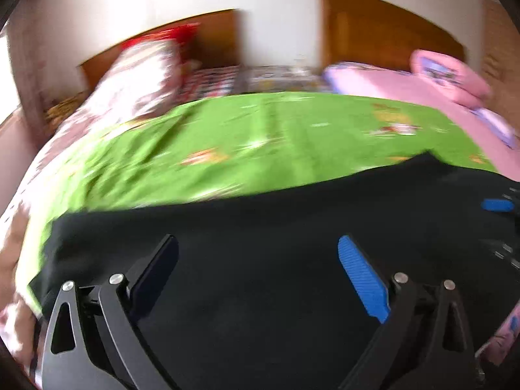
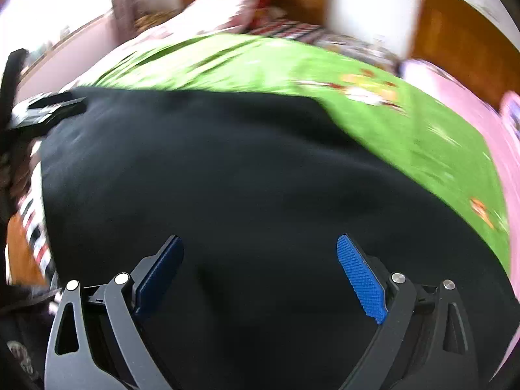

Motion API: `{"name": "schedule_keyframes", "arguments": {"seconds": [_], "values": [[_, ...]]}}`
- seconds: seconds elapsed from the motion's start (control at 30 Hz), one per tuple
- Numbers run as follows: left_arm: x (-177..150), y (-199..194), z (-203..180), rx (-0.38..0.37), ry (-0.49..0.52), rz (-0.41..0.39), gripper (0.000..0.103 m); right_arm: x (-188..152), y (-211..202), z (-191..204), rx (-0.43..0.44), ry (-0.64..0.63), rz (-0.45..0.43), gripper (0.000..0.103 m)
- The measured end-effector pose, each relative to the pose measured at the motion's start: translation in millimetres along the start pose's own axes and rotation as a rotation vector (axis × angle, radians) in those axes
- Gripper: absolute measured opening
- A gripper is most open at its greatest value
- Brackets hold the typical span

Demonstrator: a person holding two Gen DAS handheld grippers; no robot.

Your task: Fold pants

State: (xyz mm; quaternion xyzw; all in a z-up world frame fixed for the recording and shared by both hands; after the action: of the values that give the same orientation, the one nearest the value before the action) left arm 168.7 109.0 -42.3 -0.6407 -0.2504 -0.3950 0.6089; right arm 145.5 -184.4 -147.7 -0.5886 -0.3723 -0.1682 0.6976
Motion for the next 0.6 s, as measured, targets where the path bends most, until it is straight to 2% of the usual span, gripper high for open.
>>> {"name": "schedule_keyframes", "arguments": {"seconds": [0.13,0.2,0.3,0.47,0.6], "values": [[18,25,-94,-0.163,0.109,0.032,0.1,-2,-10,-45,-0.083,0.085,-0.013,0.092],[23,42,-138,-0.263,0.135,0.069,0.1,-4,-17,-57,-0.105,0.106,-0.027,0.092],[24,65,-194,-0.354,0.159,0.108,0.1,-10,-30,-84,-0.147,0.137,-0.041,0.092],[19,102,-254,-0.355,0.222,0.133,0.1,-35,-46,-134,-0.253,0.194,-0.018,0.092],[23,125,-278,-0.308,0.255,0.13,0.102,-52,-51,-144,-0.197,0.229,-0.018,0.092]]}}
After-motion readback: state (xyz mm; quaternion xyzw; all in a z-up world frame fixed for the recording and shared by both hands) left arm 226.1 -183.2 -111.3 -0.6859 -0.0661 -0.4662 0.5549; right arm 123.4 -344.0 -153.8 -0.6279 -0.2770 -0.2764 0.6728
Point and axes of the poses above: each gripper's, at about its wrist camera, not at the fingertips, and y roughly the way its jaws point, z to its left, x to its top, the point moved 7 cm from there along y, roughly the way its jaws point, and after that the axes turned 11 degrees about -z, right-handed, at the moved point
